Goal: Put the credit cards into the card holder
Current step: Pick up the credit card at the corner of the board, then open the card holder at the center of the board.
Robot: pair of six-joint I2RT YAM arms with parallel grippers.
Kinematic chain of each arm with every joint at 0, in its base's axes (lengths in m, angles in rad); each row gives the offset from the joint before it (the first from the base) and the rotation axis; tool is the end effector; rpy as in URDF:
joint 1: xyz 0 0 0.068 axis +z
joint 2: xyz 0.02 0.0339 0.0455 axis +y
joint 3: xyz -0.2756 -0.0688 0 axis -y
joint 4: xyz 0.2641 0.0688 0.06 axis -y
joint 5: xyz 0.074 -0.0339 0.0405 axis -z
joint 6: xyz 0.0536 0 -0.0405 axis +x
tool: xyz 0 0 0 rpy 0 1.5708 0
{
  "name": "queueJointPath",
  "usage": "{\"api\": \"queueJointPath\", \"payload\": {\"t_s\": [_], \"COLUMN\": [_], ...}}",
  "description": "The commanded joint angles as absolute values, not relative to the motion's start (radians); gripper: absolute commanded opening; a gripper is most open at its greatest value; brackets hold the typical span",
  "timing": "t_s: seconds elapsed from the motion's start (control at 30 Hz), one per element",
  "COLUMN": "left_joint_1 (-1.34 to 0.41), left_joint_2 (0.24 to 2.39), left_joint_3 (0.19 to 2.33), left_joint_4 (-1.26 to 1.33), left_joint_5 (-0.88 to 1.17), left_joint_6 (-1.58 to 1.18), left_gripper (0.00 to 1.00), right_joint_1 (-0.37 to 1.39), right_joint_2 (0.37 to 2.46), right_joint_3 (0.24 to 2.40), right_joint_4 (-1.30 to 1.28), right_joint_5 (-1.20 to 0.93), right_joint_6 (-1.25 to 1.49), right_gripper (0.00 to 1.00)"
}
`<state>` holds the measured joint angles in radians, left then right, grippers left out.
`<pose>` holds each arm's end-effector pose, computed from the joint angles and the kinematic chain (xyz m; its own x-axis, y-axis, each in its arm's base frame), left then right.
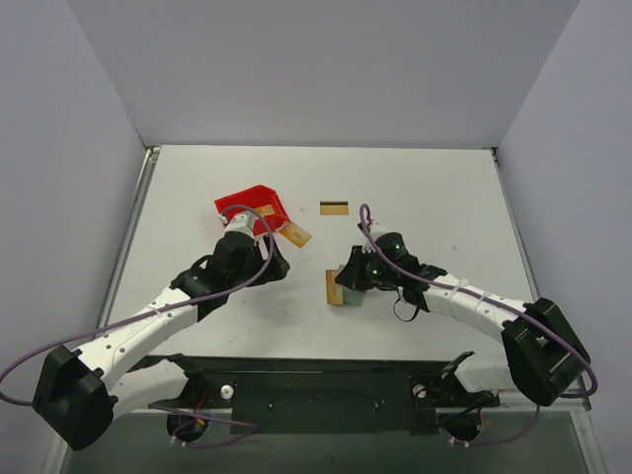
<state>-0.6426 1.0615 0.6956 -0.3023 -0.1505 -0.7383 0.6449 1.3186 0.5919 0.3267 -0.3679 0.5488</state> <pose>0.2077 -0.1454 0.2370 -0.7022 -0.3055 -0.6431 0.0347 0.8875 -0.4596 0.2303 0.1974 0.2015 -0.6962 0.0854 -0.7127 -0.5420 0.5884 0.6000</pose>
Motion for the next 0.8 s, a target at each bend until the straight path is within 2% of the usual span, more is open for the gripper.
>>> {"api": "queueJointPath", "payload": {"t_s": [0.0,0.77], "left_joint_1": [-0.618,-0.518], "left_joint_2": [1.074,1.101], "left_joint_3": [0.77,0.824], "left_joint_4": [-0.232,-0.212], "left_joint_5": [-0.132,-0.081], "left_joint_6": [-0.69,-0.647], "left_gripper": [0.88,0.9], "right_joint_1": [0.604,0.572], "right_joint_2": [1.275,1.31], "right_joint_3": [0.618,0.693], "right_joint_4": [0.339,0.298], "right_joint_5": [-0.436,-0.469], "right_joint_6": [0.526,0.517], "right_gripper": [0.0,0.0]}}
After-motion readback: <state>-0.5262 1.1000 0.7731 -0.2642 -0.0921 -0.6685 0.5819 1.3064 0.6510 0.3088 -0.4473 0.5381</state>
